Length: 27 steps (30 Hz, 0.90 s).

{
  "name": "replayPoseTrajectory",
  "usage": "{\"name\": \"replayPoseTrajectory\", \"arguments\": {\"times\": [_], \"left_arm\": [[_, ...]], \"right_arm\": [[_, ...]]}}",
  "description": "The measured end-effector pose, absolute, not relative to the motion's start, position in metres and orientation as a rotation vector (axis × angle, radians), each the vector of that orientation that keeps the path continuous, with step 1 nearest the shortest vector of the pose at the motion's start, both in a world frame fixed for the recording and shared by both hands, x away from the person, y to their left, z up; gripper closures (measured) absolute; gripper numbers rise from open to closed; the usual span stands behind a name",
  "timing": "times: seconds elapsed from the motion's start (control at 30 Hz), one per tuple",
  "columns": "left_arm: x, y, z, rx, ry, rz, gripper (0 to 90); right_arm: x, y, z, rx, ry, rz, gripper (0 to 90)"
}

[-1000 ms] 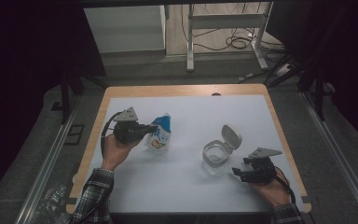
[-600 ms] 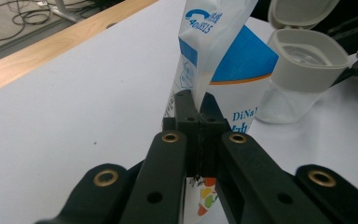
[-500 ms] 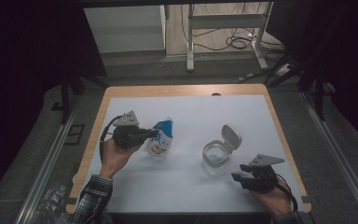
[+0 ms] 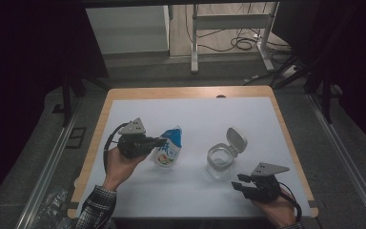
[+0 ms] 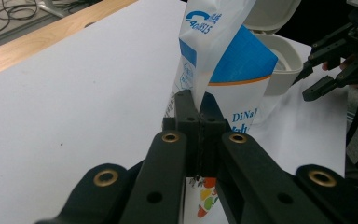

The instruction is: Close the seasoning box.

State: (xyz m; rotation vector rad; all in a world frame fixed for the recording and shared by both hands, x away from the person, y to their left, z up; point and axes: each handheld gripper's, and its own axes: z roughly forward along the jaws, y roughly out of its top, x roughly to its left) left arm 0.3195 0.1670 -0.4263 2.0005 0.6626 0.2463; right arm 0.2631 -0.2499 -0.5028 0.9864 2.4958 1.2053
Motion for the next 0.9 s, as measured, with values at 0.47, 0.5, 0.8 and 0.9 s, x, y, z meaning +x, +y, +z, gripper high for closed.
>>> {"name": "replayPoseTrajectory", "arguments": {"times": [0.47, 0.5, 0.8, 0.9], "left_arm": [[0.305, 0.154, -0.415, 1.997, 0.655, 0.234, 90.0], [0.303, 0.152, -0.414, 1.995, 0.65, 0.231, 90.0], [0.295, 0.144, -0.41, 2.003, 0.64, 0.22, 90.0], [0.292, 0.14, -0.408, 2.007, 0.64, 0.213, 90.0]], "right_arm": [[0.251, -0.22, -0.501, 0.931, 2.55, 1.242, 61.0], [0.249, -0.214, -0.501, 0.917, 2.554, 1.239, 60.9], [0.245, -0.195, -0.501, 0.876, 2.54, 1.264, 56.5], [0.244, -0.187, -0.502, 0.862, 2.541, 1.255, 53.9]]}}
